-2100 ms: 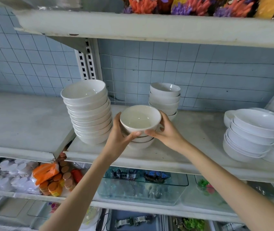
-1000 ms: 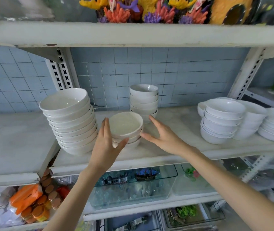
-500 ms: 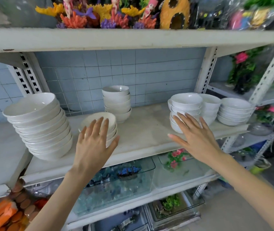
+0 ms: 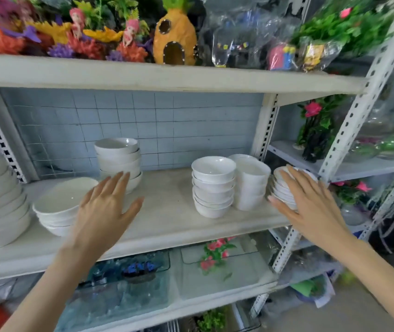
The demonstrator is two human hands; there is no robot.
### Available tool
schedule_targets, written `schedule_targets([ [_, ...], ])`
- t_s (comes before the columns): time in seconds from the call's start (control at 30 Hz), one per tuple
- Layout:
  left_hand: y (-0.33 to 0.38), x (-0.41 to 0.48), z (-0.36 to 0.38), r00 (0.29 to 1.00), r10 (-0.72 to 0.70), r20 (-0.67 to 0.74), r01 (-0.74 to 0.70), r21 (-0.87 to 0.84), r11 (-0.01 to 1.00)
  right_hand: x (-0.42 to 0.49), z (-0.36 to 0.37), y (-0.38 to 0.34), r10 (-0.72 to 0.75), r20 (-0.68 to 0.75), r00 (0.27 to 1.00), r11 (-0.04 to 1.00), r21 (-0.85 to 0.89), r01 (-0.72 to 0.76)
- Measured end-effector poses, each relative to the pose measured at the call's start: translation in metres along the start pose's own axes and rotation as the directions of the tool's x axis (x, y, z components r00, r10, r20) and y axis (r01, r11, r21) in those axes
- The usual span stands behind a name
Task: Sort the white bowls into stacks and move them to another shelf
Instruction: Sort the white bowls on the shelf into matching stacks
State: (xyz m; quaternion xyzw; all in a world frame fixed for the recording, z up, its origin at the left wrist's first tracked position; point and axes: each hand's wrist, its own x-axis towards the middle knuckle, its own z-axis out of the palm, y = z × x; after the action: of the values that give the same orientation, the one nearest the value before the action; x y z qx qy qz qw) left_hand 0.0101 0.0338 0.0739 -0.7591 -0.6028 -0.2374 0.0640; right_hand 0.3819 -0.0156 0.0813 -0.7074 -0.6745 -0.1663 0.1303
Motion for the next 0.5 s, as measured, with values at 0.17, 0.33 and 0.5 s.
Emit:
schedule_targets([
  [0.17,0.029,0.046,0.005,0.999,-0.041,0.016,0.042,-0.044,0.998,0.037,-0.016,0.046,0.002,-0.004,1.000,0.997,0.080,-0.002],
  [0.33,0.047,0.108,0.012,1.000,-0.007,-0.002,0.007,-0.063,0.998,0.081,-0.018,0.071,-0.040,-0.002,0.999,0.988,0.148,0.040],
  [0.5,0.059,0.170,0.040,0.988,0.085,0.126,-0.080,-0.040,0.996,0.132,0.004,0.084,-0.053,0.043,0.998,0.976,0.215,0.043],
])
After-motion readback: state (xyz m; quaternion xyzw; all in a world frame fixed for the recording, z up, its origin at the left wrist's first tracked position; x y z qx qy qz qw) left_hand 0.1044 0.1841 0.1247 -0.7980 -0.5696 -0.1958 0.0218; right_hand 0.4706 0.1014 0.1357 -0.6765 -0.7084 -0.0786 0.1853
